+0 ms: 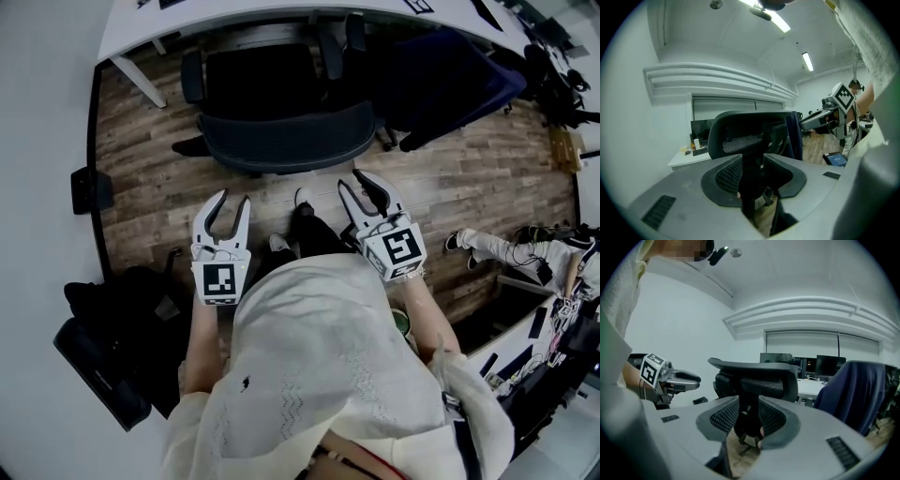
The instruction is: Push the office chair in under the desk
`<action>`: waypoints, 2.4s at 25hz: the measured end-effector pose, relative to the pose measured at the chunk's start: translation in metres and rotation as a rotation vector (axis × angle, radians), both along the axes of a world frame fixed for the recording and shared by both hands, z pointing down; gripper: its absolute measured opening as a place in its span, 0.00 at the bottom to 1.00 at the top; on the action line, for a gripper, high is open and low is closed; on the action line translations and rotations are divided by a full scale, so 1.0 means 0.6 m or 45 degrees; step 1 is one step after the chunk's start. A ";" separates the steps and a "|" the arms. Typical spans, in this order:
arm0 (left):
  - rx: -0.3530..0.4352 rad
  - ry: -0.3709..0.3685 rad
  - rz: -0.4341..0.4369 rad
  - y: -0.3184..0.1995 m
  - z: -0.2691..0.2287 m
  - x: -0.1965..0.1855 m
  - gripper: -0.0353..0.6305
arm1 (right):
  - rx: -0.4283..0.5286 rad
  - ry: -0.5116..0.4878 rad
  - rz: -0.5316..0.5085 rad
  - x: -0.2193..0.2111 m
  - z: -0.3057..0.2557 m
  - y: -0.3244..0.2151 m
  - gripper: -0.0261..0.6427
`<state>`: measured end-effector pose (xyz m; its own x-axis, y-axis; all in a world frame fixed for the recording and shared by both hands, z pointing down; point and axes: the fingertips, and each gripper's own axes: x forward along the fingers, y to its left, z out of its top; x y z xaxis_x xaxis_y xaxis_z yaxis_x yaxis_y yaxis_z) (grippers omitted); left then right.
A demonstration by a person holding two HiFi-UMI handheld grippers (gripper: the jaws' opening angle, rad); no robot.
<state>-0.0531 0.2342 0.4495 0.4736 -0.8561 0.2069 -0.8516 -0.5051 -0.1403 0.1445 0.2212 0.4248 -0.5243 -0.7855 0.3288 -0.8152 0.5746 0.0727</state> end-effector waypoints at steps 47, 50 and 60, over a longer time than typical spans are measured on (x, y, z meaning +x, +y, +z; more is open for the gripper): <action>-0.046 -0.973 0.224 -0.178 0.126 -0.077 0.36 | 0.170 1.107 -0.355 0.086 0.160 -0.191 0.33; -0.063 -0.954 0.231 -0.183 0.125 -0.077 0.37 | 0.175 1.095 -0.359 0.086 0.159 -0.194 0.32; -0.114 -0.914 0.204 -0.217 0.126 -0.080 0.37 | 0.190 1.067 -0.359 0.084 0.159 -0.225 0.33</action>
